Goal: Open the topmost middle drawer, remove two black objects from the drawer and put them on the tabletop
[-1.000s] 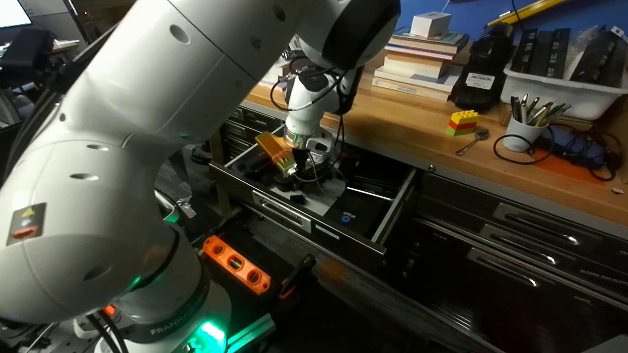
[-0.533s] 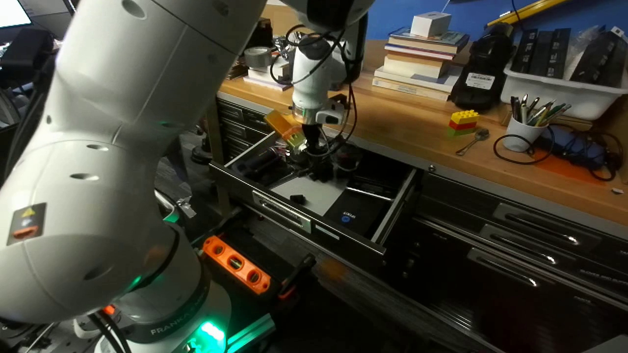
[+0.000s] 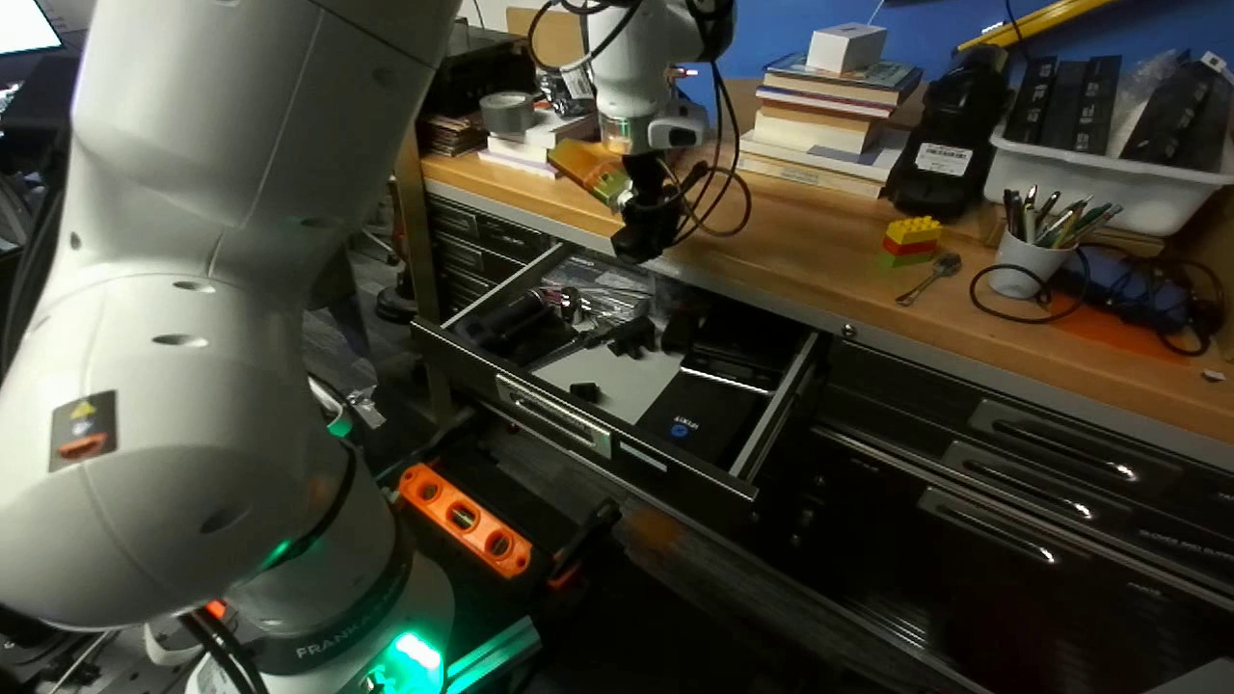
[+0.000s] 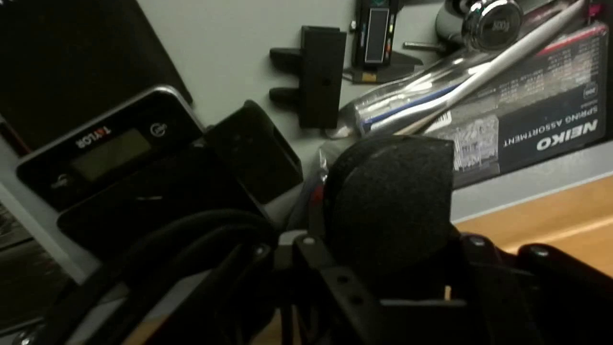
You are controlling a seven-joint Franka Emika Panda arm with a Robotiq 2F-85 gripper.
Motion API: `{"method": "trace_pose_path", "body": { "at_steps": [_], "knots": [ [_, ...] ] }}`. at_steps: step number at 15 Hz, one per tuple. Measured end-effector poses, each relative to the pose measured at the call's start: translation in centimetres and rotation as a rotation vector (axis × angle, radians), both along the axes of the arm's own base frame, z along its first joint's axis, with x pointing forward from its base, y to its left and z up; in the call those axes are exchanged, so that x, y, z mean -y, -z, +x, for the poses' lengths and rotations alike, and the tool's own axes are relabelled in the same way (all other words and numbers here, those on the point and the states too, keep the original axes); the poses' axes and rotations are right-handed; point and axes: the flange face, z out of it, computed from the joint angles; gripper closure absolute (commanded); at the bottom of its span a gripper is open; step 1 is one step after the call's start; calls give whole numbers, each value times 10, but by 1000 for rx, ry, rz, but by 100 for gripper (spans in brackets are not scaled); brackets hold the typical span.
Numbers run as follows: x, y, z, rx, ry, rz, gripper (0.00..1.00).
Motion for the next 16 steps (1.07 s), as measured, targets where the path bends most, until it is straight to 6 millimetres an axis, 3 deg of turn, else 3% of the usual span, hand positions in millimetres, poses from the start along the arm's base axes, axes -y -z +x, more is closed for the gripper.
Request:
{"method": "trace_pose_path", "body": {
  "at_steps": [4,7,11,16],
  "knots": [
    [1,-32,34,51,50,-48,75],
    [4,-42,58,73,83,-73,75],
    [23,-35,86,76,121,-96,75],
    [64,-9,111,61,183,-118,75]
  ]
}}
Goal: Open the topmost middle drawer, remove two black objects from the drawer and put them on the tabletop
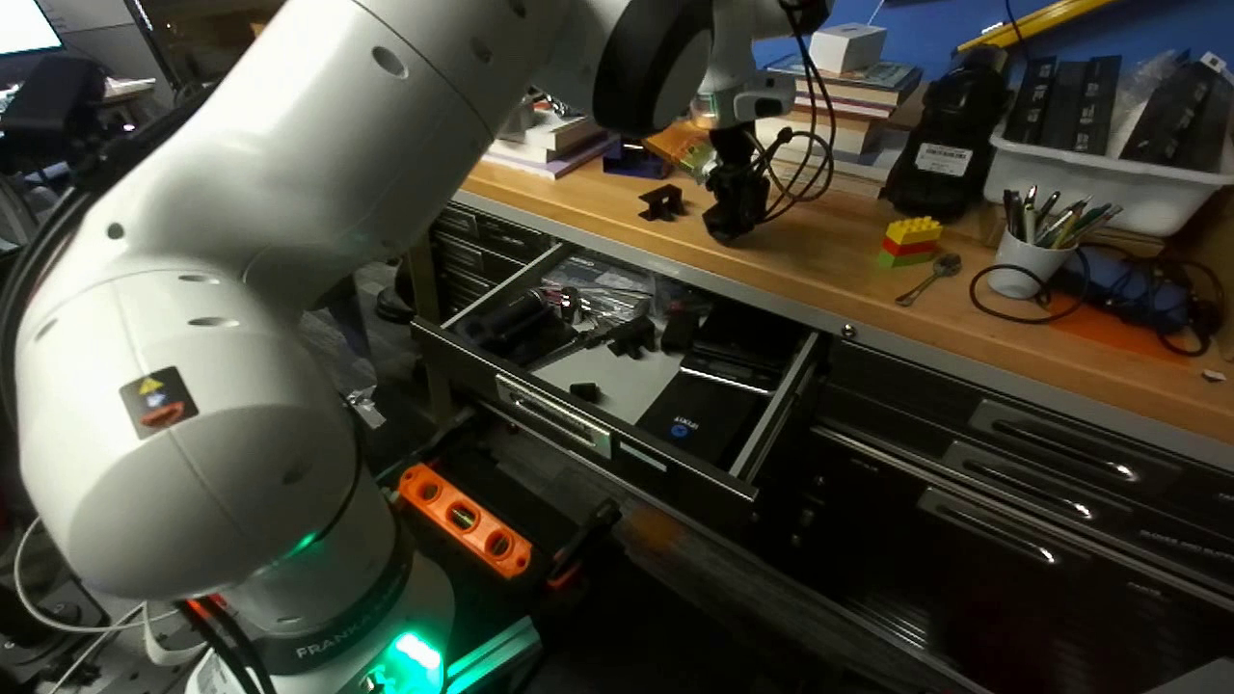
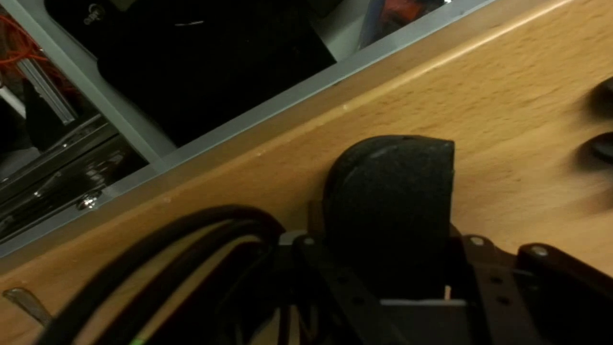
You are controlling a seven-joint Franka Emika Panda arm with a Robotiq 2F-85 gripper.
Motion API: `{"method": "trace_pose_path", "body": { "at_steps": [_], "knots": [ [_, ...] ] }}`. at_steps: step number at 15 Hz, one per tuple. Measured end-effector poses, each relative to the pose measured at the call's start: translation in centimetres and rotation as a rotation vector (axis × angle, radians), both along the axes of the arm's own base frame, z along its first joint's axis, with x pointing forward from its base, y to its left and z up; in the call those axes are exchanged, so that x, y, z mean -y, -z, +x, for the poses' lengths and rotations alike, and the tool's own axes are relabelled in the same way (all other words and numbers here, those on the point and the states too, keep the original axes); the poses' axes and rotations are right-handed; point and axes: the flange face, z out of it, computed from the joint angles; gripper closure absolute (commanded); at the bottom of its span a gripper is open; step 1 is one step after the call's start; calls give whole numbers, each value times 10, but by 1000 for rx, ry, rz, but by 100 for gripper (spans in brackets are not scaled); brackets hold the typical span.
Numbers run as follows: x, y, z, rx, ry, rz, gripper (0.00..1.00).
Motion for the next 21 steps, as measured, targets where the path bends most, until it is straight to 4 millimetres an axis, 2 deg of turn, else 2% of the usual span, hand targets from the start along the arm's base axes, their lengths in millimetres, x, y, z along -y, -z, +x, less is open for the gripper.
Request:
{"method": "trace_pose_path", "body": {
  "at_steps": [2,6,7,8,9,12,13,16,21],
  "knots": [
    [16,11,6,1,29,-18,75],
    [31,12,12,21,66,-22,75],
    [32,12,13,25,69,-22,60],
    [33,12,13,27,70,-21,25],
    [33,12,14,29,72,-21,24],
    [33,16,14,24,73,-19,4],
    [33,19,13,19,73,-19,0],
    [32,24,14,15,75,-13,0],
    [28,15,16,35,74,3,0]
  ]
}}
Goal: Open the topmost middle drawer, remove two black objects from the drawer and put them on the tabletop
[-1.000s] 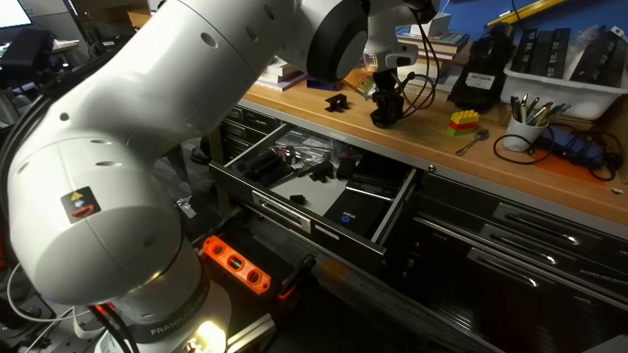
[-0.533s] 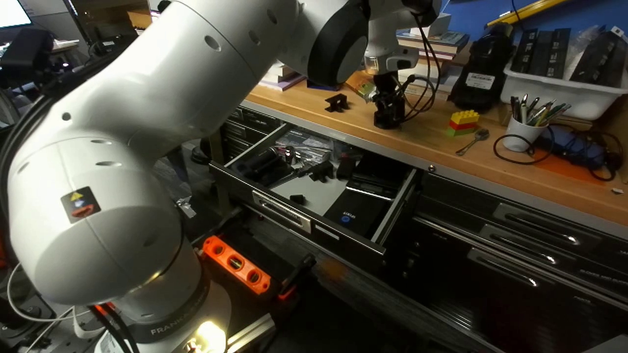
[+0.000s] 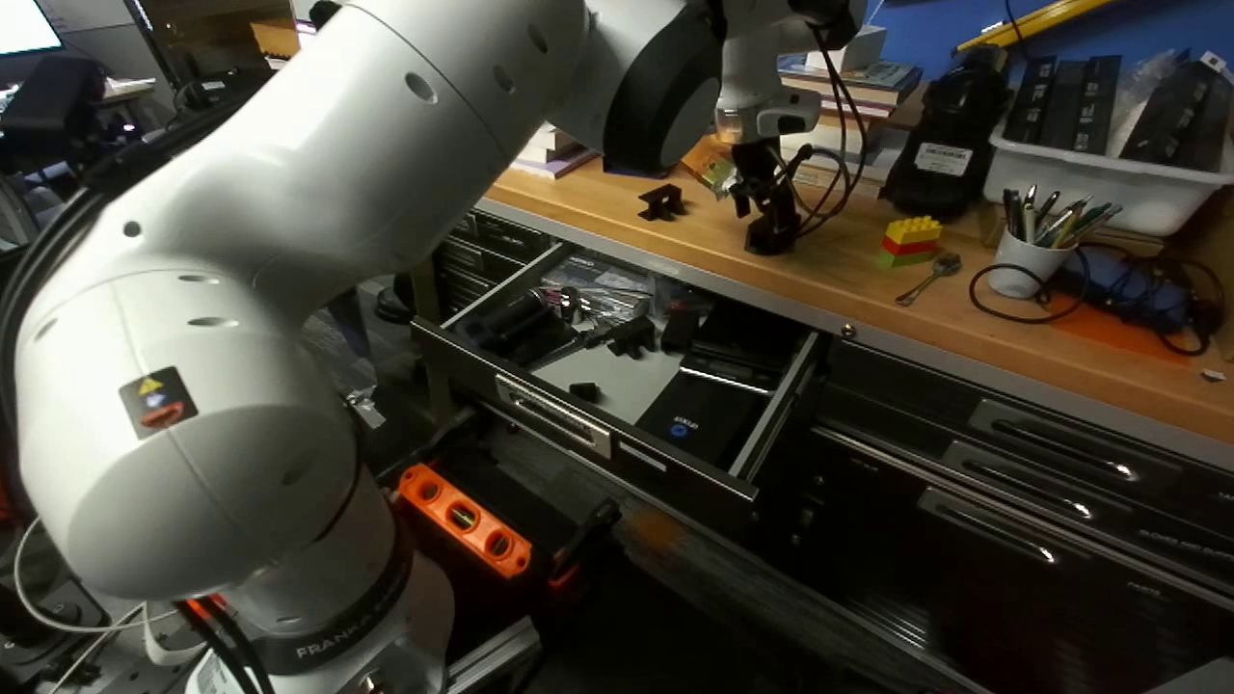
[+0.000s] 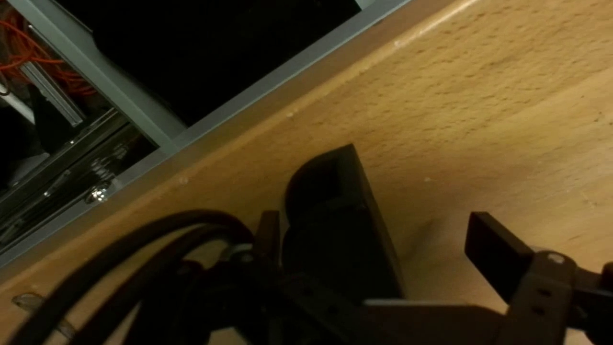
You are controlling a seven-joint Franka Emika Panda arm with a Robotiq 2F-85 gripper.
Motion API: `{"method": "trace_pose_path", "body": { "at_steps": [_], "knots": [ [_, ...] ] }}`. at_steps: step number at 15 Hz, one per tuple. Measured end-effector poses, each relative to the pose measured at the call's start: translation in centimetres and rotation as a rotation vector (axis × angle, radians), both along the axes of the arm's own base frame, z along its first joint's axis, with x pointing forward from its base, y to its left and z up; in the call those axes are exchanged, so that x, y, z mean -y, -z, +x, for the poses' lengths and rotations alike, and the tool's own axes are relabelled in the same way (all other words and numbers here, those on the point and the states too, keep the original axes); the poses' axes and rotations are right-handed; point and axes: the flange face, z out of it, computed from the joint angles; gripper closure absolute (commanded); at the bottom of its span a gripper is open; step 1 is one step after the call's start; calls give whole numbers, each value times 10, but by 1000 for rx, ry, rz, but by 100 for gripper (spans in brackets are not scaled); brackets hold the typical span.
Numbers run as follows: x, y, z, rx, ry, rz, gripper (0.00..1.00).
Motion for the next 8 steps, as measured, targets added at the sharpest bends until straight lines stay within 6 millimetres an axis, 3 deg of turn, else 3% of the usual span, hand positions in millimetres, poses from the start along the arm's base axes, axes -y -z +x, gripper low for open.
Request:
{"method": "trace_pose_path", "body": {
  "at_steps": [4,8],
  "knots": [
    [-9,-6,-7,-16,-9,-1,0],
    [-7,8,-36,-120,5,-70,0]
  ]
}}
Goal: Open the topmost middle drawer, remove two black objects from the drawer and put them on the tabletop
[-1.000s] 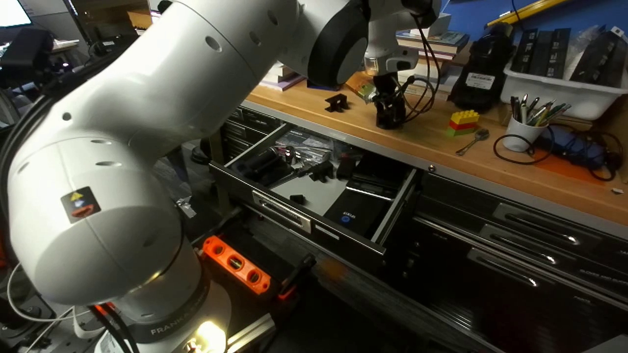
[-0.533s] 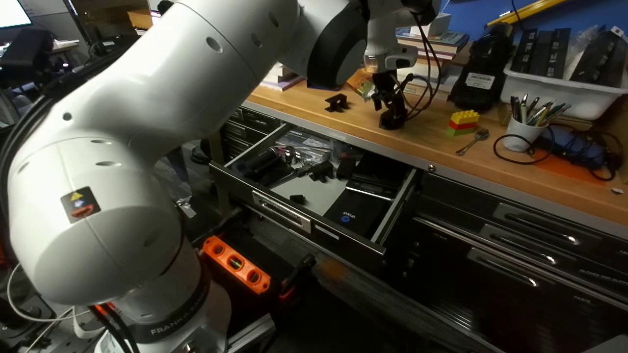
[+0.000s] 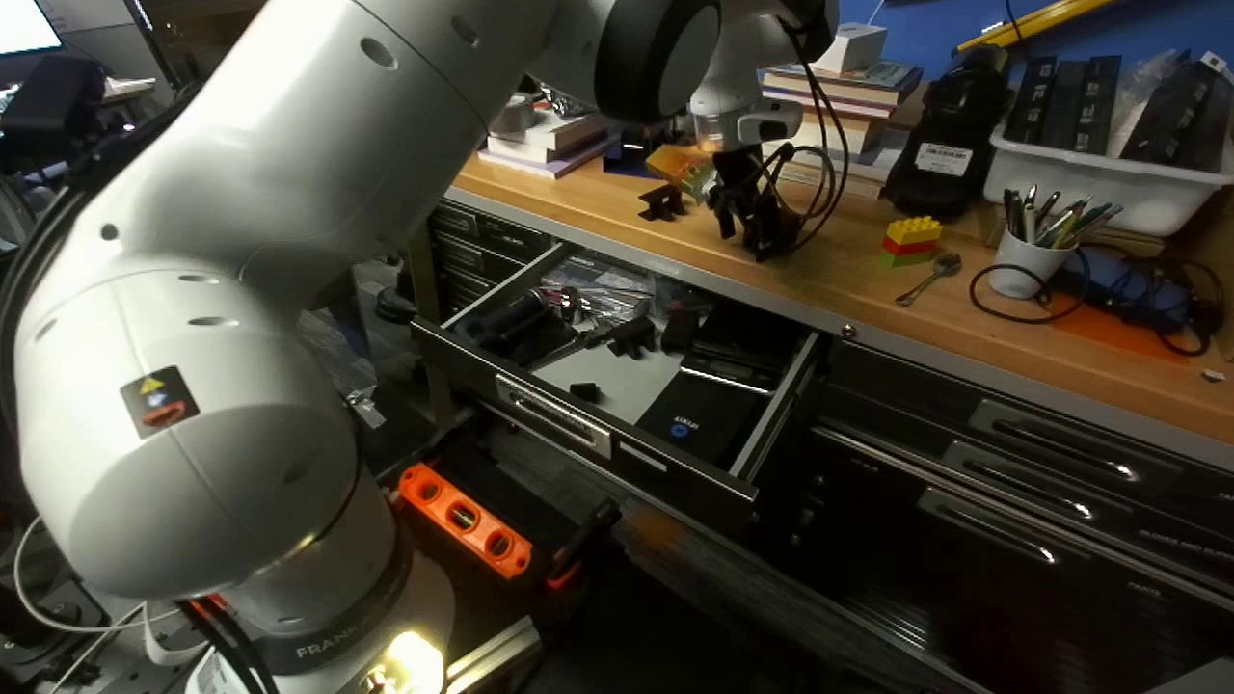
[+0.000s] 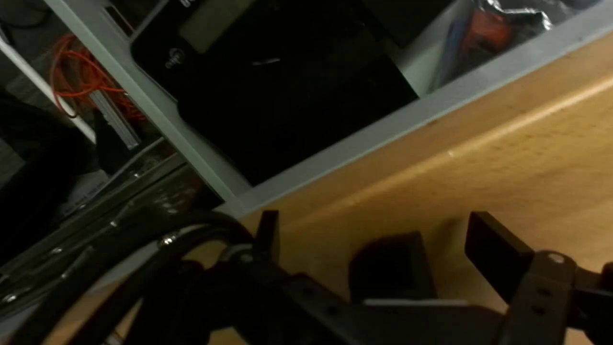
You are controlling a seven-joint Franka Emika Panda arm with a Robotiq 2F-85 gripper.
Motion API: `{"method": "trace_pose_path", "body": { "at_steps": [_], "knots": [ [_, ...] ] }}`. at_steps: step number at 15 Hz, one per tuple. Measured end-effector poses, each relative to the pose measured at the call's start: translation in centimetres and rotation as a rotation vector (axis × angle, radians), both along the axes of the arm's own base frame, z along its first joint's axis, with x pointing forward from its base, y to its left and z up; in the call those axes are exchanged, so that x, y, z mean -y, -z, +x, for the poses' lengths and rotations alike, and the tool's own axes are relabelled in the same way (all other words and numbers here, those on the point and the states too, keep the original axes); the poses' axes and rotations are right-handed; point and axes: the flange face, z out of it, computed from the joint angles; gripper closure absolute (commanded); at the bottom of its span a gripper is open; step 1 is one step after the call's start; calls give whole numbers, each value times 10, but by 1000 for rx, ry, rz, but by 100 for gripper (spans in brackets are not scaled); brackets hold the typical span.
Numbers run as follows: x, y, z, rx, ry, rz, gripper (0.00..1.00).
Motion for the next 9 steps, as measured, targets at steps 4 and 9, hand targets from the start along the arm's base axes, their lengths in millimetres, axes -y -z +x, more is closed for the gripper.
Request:
{"method": "trace_pose_path", "body": {
  "at_steps": [4,9],
  "knots": [
    [6,15,-37,-121,-26,-41,0],
    [6,-8,-87,-206,-105,-9,0]
  ]
}}
